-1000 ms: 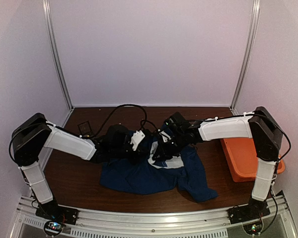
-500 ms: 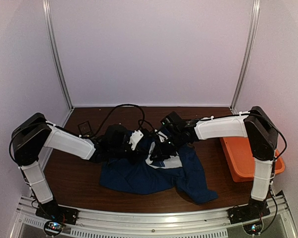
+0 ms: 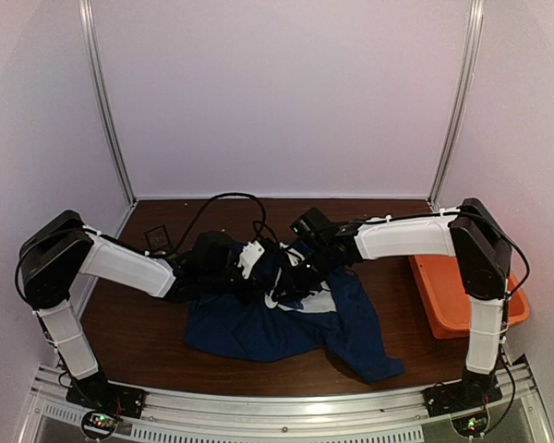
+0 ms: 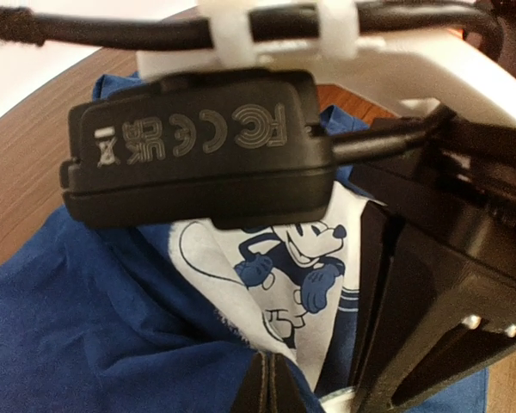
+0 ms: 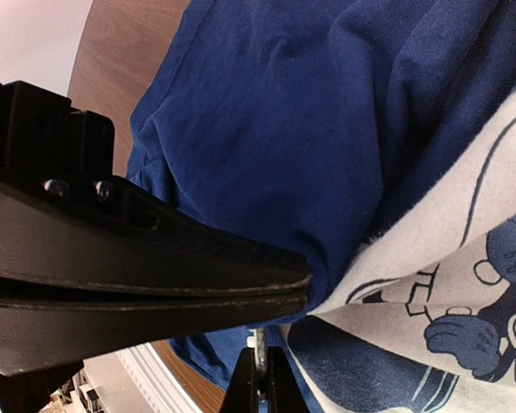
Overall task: Pin the brooch onto the clothing
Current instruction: Cross the brooch on the flattened clothing, then pass from the right arm to the left
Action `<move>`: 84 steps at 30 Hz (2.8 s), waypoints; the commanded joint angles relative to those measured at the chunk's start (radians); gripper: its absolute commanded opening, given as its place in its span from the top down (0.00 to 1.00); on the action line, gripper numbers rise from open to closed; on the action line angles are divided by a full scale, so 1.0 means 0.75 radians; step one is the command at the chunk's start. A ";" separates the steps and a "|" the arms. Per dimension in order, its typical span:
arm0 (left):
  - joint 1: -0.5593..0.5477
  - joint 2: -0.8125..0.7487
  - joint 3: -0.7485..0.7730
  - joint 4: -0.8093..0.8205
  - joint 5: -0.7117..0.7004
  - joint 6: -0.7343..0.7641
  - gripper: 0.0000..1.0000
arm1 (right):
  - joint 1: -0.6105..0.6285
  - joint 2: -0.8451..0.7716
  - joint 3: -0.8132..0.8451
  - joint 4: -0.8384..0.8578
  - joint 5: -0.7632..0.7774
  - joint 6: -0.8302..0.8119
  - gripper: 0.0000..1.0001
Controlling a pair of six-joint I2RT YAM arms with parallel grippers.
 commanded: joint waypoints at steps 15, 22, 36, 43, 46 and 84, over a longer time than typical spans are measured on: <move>0.020 -0.261 -0.039 -0.129 -0.078 -0.097 0.36 | -0.014 -0.108 -0.123 0.058 -0.142 -0.105 1.00; 0.020 -0.450 -0.033 -0.352 -0.113 -0.156 0.03 | -0.064 -0.205 -0.202 0.123 -0.242 -0.186 1.00; 0.062 -0.283 0.003 -0.328 0.333 0.118 0.02 | -0.076 -0.261 -0.193 -0.046 -0.333 -0.499 1.00; 0.092 -0.211 -0.034 -0.134 0.525 0.116 0.07 | -0.072 -0.285 -0.198 -0.049 -0.358 -0.527 1.00; 0.128 -0.251 -0.133 0.035 0.560 0.044 0.06 | -0.076 -0.275 -0.199 -0.051 -0.354 -0.525 1.00; 0.172 -0.005 -0.080 0.307 1.015 -0.098 0.23 | -0.097 -0.294 -0.204 0.011 -0.430 -0.523 1.00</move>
